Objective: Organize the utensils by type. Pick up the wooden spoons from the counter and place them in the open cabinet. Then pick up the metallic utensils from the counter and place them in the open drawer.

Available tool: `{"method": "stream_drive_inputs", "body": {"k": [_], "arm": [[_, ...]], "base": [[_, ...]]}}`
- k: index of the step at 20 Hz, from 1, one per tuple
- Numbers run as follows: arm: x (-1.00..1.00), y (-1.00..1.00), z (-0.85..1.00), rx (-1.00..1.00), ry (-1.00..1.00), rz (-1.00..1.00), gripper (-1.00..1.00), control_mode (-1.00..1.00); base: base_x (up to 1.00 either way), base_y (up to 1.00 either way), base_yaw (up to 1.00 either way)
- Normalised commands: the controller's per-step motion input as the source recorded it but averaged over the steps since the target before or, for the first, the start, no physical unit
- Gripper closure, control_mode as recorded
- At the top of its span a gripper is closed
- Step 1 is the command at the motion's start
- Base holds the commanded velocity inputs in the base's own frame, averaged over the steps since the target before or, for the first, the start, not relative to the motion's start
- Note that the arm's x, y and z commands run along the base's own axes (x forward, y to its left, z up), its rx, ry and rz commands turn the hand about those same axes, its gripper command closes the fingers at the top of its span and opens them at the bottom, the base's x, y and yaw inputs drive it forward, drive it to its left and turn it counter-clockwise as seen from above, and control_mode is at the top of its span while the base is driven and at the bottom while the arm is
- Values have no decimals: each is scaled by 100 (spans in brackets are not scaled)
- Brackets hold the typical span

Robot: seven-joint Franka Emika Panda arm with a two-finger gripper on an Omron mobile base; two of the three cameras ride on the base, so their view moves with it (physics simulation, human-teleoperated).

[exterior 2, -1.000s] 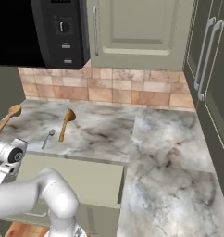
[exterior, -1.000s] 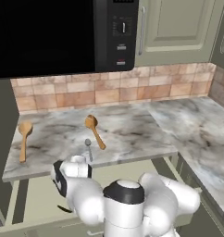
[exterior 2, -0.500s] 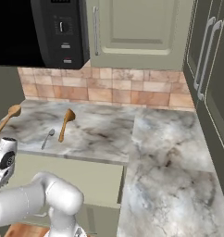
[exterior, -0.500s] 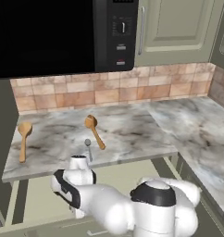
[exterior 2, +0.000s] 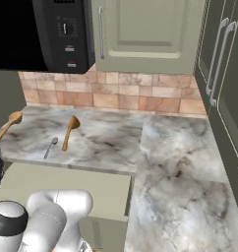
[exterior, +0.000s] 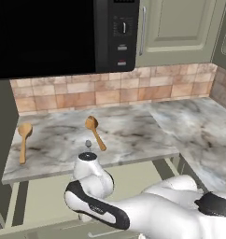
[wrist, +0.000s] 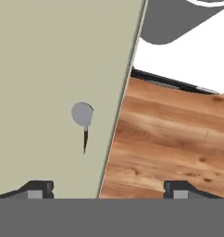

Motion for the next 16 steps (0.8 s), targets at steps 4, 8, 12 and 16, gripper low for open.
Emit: {"method": "stream_drive_inputs", "body": {"k": [4, 8, 12, 16], "arm": [[-76, -15, 100, 0, -3, 0, -100, -100], [-71, -20, 100, 0, 0, 0, -100, -100], [-40, -32, 100, 0, 0, 0, -100, -100], [-5, -38, 100, 0, 0, 0, -100, -100]], "base": [[0, 0, 0], [0, 0, 0], [0, 0, 0], [0, 0, 0]]}}
